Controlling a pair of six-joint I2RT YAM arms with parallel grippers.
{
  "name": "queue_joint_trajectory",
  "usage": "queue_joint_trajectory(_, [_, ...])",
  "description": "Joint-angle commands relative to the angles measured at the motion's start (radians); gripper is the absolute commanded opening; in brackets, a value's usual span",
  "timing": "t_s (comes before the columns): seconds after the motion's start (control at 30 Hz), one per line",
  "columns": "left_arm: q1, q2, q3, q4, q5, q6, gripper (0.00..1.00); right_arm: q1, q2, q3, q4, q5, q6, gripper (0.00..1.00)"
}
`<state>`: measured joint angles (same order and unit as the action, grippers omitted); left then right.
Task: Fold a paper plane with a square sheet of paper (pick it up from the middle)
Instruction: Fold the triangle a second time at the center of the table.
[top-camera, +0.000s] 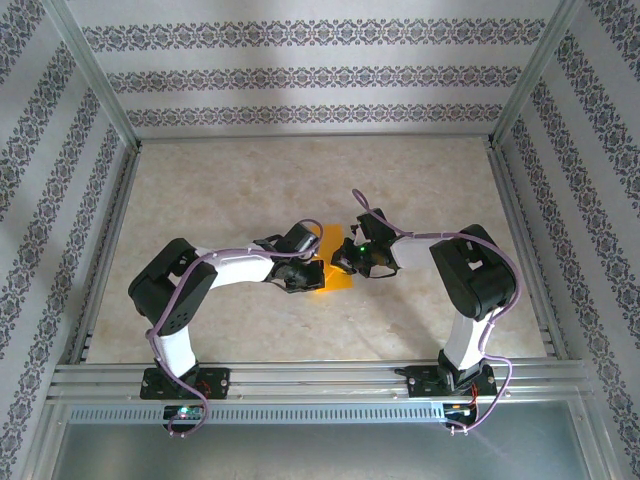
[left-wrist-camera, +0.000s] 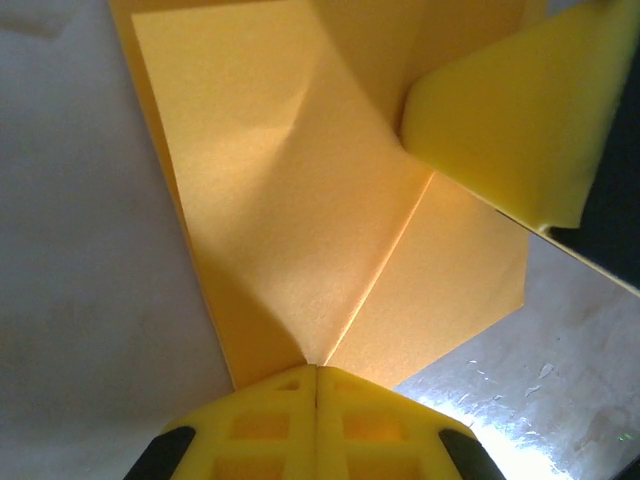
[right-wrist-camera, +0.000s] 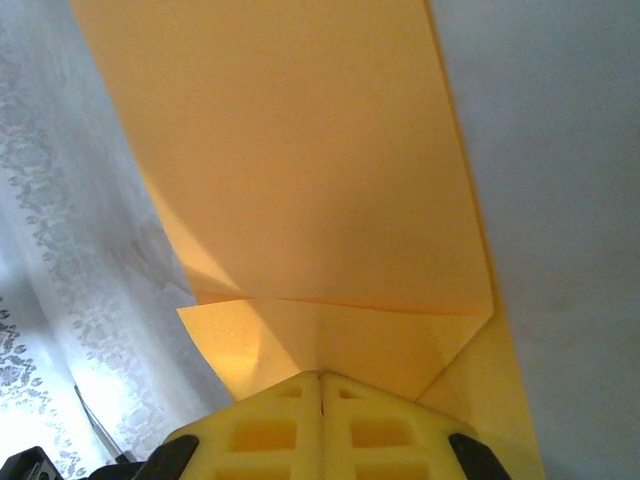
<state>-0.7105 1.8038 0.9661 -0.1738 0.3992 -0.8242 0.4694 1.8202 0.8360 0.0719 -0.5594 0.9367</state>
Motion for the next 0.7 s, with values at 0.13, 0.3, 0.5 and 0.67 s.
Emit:
queue_joint_trajectory(0.13, [0.005, 0.005, -0.064, -0.029, -0.002, 0.0, 0.0, 0.014, -0.074, -0.019, -0.029, 0.029, -0.027, 0.0])
queue_joint_trajectory(0.3, [0.011, -0.007, -0.081, 0.001, 0.005, -0.001, 0.0, 0.047, -0.082, -0.025, -0.033, -0.01, -0.007, 0.0])
queue_joint_trajectory(0.5, [0.012, -0.009, -0.093, 0.02, 0.013, -0.003, 0.0, 0.079, -0.052, -0.018, -0.05, 0.002, 0.005, 0.0])
queue_joint_trajectory(0.67, [0.013, -0.008, -0.095, 0.028, 0.017, -0.004, 0.0, 0.089, -0.03, -0.01, -0.071, 0.003, -0.001, 0.0])
